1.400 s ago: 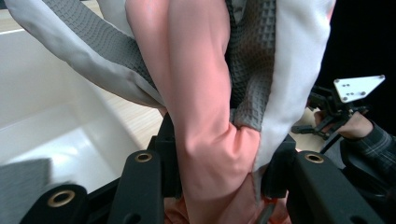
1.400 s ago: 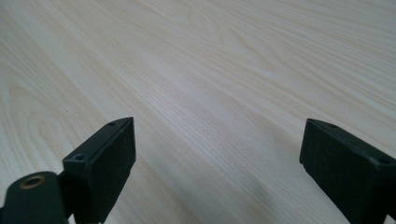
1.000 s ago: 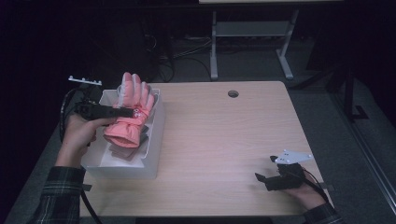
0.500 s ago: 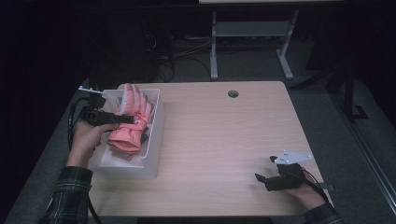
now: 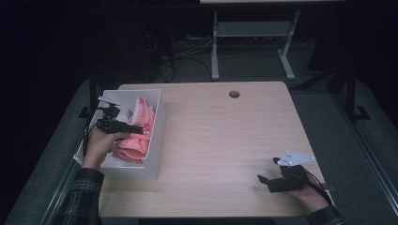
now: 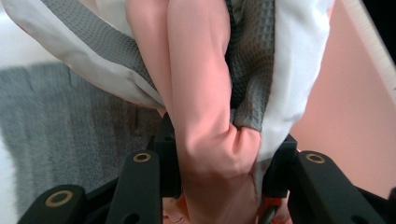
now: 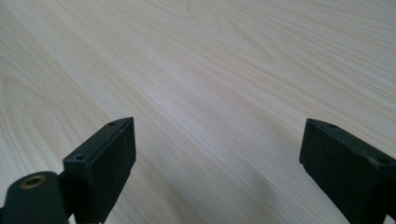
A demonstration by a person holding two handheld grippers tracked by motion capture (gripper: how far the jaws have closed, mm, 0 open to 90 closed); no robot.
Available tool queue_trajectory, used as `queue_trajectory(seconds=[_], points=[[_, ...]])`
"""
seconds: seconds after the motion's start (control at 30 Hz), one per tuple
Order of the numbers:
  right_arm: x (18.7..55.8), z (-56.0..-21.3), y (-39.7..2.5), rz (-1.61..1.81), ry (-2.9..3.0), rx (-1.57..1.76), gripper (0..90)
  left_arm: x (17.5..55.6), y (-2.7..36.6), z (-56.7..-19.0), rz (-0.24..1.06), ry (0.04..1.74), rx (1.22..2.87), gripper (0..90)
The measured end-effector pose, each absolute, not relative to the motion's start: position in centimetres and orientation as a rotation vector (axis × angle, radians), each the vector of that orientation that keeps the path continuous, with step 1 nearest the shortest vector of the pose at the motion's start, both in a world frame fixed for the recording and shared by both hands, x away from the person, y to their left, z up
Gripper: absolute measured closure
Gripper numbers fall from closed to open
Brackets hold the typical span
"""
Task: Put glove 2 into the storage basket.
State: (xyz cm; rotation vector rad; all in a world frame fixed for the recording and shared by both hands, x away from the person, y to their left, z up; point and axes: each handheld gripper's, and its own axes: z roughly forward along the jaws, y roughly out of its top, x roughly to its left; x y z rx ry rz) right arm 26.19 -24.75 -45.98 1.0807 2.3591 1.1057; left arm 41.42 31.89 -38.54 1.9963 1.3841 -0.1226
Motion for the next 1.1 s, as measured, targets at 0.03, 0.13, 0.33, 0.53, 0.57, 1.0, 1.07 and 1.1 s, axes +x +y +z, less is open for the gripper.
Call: queue_trajectory(seconds=[0.03,0.13,0.33,0.53,0.57,1.0,1.07,1.1], points=[[26.2,-46.0,-24.8,1.106,2.359,1.079,10.5,41.5,31.7,-39.0,-0.131,1.393,1.996,58.5],[26.1,-46.0,-24.8,1.107,2.356,1.076,10.5,41.7,31.5,-40.0,-0.158,1.400,2.001,58.2],[26.1,-46.0,-24.7,1.103,2.359,1.076,10.5,41.7,31.6,-41.1,-0.196,1.406,1.979,57.5],[26.1,-46.0,-24.6,1.109,2.358,1.079,10.5,41.6,31.8,-41.4,-0.187,1.404,1.953,45.6],[26.1,-46.0,-24.6,1.110,2.357,1.076,10.5,41.5,31.8,-41.3,-0.178,1.412,1.951,40.6],[26.0,-46.0,-24.7,1.110,2.361,1.070,10.5,40.7,32.8,-37.5,0.000,1.388,1.960,14.7],[26.1,-46.0,-24.6,1.114,2.360,1.072,10.5,40.6,32.9,-36.8,0.019,1.378,1.960,14.7],[26.1,-46.0,-24.6,1.112,2.363,1.069,10.5,40.4,33.0,-36.3,0.031,1.364,1.964,14.7]])
